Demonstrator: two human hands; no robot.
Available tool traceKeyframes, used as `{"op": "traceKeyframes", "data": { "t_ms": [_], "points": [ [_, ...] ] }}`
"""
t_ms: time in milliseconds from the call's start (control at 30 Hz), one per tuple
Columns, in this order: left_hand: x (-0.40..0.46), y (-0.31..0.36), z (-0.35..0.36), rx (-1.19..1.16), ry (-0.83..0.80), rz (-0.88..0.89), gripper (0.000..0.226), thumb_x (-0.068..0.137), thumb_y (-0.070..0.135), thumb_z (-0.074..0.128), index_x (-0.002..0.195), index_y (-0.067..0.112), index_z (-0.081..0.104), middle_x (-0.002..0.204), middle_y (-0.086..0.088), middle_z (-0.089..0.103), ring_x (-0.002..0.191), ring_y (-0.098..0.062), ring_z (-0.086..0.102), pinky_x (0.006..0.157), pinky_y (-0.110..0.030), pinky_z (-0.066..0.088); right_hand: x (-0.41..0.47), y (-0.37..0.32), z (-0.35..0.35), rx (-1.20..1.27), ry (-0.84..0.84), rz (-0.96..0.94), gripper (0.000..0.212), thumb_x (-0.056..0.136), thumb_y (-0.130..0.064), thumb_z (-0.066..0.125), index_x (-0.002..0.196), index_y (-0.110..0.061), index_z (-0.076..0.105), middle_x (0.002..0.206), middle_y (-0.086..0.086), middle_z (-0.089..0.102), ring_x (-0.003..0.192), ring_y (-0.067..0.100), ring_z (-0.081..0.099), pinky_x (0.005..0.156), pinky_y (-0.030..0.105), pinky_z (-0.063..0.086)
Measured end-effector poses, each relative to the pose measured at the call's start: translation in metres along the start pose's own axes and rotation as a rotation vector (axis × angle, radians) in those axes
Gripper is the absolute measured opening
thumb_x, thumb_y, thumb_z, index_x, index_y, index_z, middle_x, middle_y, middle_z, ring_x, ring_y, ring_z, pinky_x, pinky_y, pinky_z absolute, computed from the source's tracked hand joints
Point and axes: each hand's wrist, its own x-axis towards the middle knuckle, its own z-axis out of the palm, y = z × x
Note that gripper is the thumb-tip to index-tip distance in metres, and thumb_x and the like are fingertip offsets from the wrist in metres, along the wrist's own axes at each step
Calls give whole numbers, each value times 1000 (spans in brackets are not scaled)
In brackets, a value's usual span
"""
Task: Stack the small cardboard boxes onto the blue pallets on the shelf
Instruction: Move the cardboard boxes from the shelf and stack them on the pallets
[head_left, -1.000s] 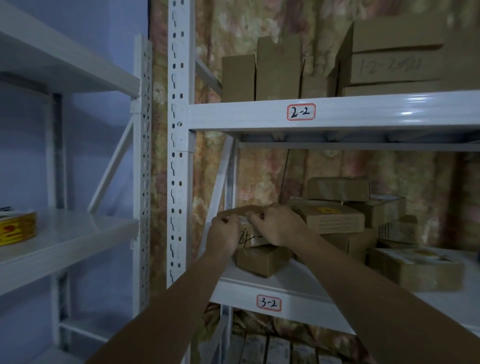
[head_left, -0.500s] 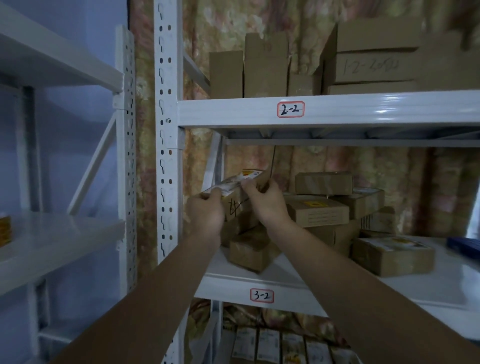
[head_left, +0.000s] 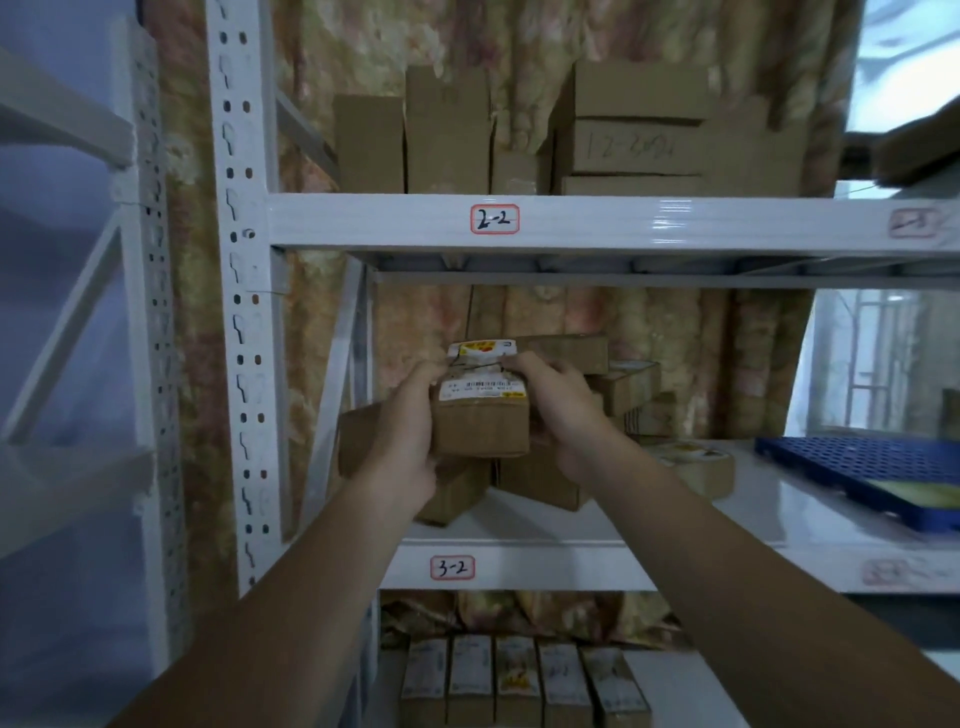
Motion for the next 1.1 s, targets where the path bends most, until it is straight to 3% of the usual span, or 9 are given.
{"op": "traceKeyframes", "data": {
  "t_ms": [67, 167, 333, 467, 633, 700, 833, 967, 1100],
  "points": [
    [-13, -9, 21, -43, -52, -44, 21, 98, 27, 55, 93, 17, 73, 81, -7, 79, 63, -19, 74, 59, -31, 57, -10, -2, -18, -9, 20, 23, 32, 83, -42, 75, 103, -24, 57, 104, 5, 74, 92, 23, 72, 83, 44, 61],
    [-30, -22, 55, -105, -72, -12, 25, 96, 16, 53, 112, 17, 73, 102, -13, 79, 82, -26, 75, 64, -32, 58, -24, -4, -50, 7, 42, 15, 51, 81, -43, 78, 117, -10, 66, 107, 11, 76, 96, 30, 74, 81, 46, 62],
    [-55, -53, 132, -101, -44, -7, 30, 91, 20, 55, 113, 15, 74, 108, -18, 75, 88, -33, 70, 71, -39, 55, -61, -16, -130, 91, 61, 19, 29, 91, -30, 73, 105, -5, 74, 94, 12, 79, 76, 21, 76, 61, 30, 59],
    [-74, -94, 203, -80, -58, -48, 25, 91, 20, 56, 105, 15, 76, 89, -13, 74, 69, -27, 67, 54, -29, 52, -87, -21, -202, 3, 128, 15, 21, 86, -28, 74, 101, -14, 78, 98, 11, 79, 91, 28, 74, 88, 49, 58],
    [-92, -155, 284, -32, -72, -168, 28, 86, 28, 62, 106, 13, 74, 102, -17, 75, 90, -35, 72, 86, -53, 58, -102, -20, -294, -116, 281, 48, 30, 73, -36, 73, 95, -17, 78, 97, 10, 78, 100, 34, 72, 95, 56, 55],
    [-90, -179, 309, -19, -92, -206, 28, 88, 28, 62, 109, 12, 71, 101, -16, 74, 84, -33, 72, 82, -49, 59, -104, -16, -325, -141, 313, 79, 38, 70, -39, 72, 98, -16, 77, 99, 11, 78, 101, 36, 71, 95, 55, 55],
    [-82, -208, 345, 31, -129, -223, 23, 88, 26, 63, 103, 10, 71, 98, -21, 75, 78, -35, 72, 77, -53, 60, -97, -9, -370, -172, 331, 109, 23, 86, -33, 67, 100, -17, 76, 101, 11, 77, 103, 37, 70, 92, 52, 55],
    [-48, -239, 373, 54, -184, -202, 61, 61, 44, 66, 117, 18, 65, 109, -20, 72, 96, -40, 72, 87, -64, 57, -76, -2, -403, -243, 343, 79, 18, 99, -28, 57, 92, -21, 71, 94, 5, 73, 86, 22, 66, 72, 35, 51],
    [-11, -251, 399, 56, -195, -146, 56, 64, 41, 64, 115, 18, 70, 112, -19, 74, 99, -42, 71, 89, -66, 56, -44, 0, -423, -305, 347, 52, 20, 100, -32, 54, 101, -18, 69, 102, 10, 71, 89, 22, 63, 79, 39, 51]
  ]
}}
